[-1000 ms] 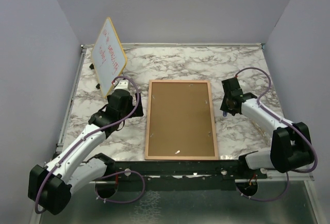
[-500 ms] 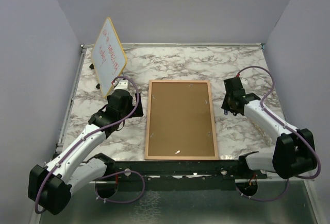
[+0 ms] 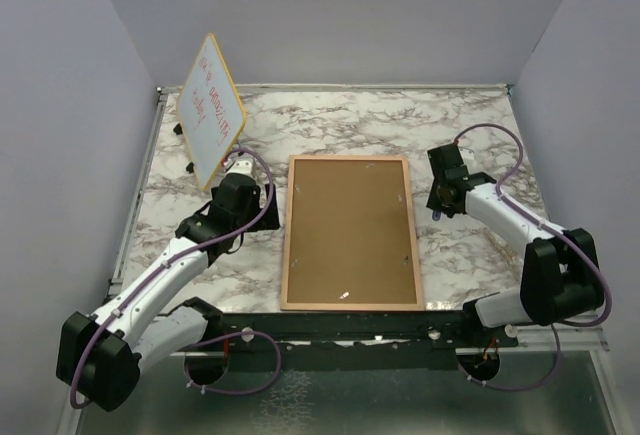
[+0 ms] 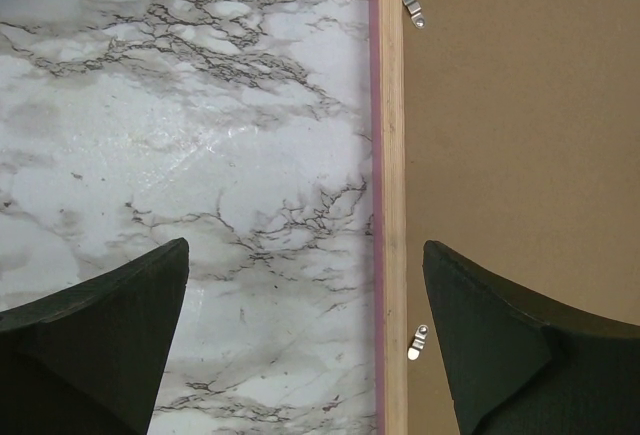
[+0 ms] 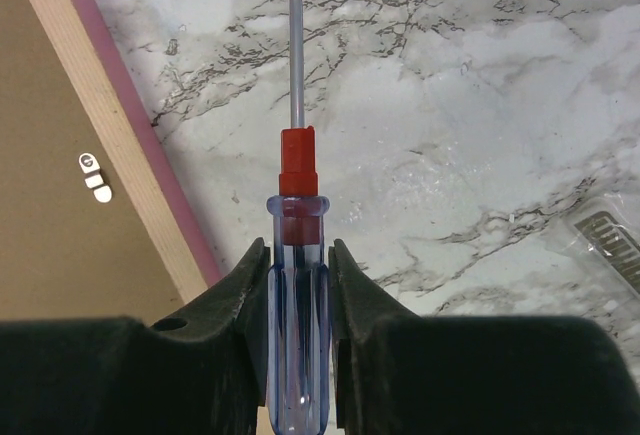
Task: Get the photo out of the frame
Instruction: Place the screwdriver at the center of the board.
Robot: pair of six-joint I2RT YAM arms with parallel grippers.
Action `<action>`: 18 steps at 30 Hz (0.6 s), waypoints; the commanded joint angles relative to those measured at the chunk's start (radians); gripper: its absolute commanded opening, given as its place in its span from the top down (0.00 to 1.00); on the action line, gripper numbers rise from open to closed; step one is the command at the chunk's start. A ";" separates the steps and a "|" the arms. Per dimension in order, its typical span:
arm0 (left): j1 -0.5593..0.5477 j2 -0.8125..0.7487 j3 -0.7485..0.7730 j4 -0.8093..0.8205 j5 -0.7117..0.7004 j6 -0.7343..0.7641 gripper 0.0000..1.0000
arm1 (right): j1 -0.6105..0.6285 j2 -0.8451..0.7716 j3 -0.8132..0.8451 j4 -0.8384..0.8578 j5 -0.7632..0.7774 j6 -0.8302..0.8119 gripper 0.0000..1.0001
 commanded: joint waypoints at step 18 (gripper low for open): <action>-0.007 -0.017 0.023 -0.003 0.050 -0.001 0.01 | -0.007 0.165 -0.025 -0.011 -0.008 0.007 0.99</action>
